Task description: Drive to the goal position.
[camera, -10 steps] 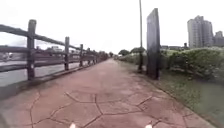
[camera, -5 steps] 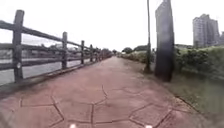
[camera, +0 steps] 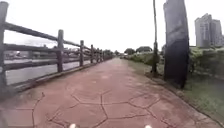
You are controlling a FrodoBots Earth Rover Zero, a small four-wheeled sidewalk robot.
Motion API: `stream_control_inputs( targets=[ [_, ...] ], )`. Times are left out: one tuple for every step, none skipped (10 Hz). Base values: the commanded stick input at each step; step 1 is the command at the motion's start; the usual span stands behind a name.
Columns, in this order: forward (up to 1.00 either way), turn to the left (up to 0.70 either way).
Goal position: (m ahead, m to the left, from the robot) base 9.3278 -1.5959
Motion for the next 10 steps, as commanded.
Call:
stream_control_inputs(
  targets=[
    [0.98,-0.04],
    [0.98,0.0],
    [0.98,0.0],
    [0.98,0.0],
    [0.98,0.0],
    [0.98,0.0],
    [0.98,0.0],
    [0.98,0.0],
    [0.98,0.0],
    [0.98,0.0]
  ],
)
